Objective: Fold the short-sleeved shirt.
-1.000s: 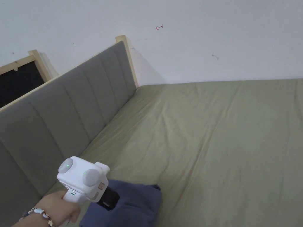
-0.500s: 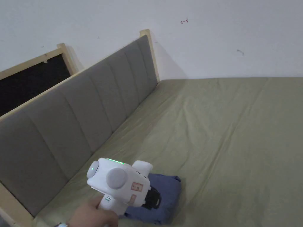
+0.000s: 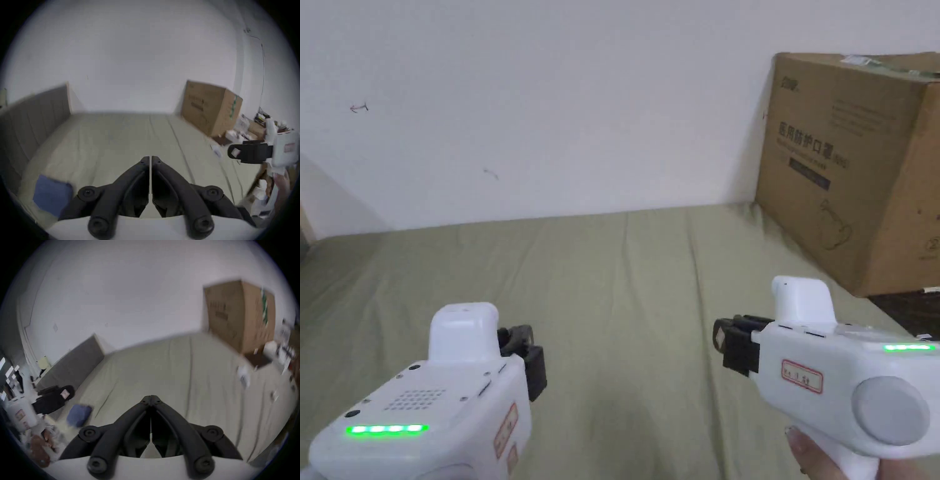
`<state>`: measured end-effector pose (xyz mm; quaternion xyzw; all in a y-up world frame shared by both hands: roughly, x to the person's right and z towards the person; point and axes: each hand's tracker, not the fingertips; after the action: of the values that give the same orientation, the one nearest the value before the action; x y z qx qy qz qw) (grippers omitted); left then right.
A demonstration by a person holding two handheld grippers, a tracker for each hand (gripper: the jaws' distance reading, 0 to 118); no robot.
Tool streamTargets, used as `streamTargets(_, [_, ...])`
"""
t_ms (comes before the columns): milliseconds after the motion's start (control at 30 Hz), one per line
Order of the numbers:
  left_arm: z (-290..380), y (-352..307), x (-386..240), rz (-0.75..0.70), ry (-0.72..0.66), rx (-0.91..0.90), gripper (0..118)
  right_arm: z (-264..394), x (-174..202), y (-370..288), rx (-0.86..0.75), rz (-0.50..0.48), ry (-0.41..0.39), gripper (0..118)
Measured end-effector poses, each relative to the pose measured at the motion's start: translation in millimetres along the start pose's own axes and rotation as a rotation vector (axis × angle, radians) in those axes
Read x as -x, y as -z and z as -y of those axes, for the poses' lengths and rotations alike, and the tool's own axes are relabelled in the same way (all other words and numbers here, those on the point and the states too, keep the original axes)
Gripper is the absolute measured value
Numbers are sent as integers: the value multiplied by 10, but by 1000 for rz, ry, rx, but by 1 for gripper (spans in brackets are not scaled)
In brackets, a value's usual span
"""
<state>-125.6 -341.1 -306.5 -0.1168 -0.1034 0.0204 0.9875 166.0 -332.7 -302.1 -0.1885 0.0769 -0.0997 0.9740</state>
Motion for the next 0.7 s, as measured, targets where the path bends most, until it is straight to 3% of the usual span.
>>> streamTargets(133, [-180, -176, -114, -127, 96, -189, 3, -83, 131, -177, -246, 61, -79, 0])
streamTargets(233, [-224, -290, -87, -133, 99, -242, 7, -77, 163, -219, -342, 77, -108, 3])
streamTargets(300, [-252, -327, -34, -146, 94, -250, 36, -72, 166, -224, -330, 89, -103, 53])
streamTargets(333, [-264, -336, -14, -148, 85, -249, 59, -58, 166, -225, -335, 102, -108, 69])
streamTargets(367, [-268, -337, 10, -147, 67, -244, 96, -33, 159, -232, -342, 113, -114, 77])
streamTargets(400, [-270, -338, 41, -149, 50, -236, 112, -21, 164, -234, -346, 120, -119, 85])
streamTargets(467, [-247, -363, 69, -167, 38, -248, 117, -17, 177, -214, -335, 144, -128, 111])
streamTargets(500, [-240, -384, 73, -174, 38, -257, 117, -8, 175, -207, -333, 153, -128, 116])
streamTargets(700, [-155, -421, -2, -247, 137, -293, 117, 12, 228, -266, -359, 183, -169, 118])
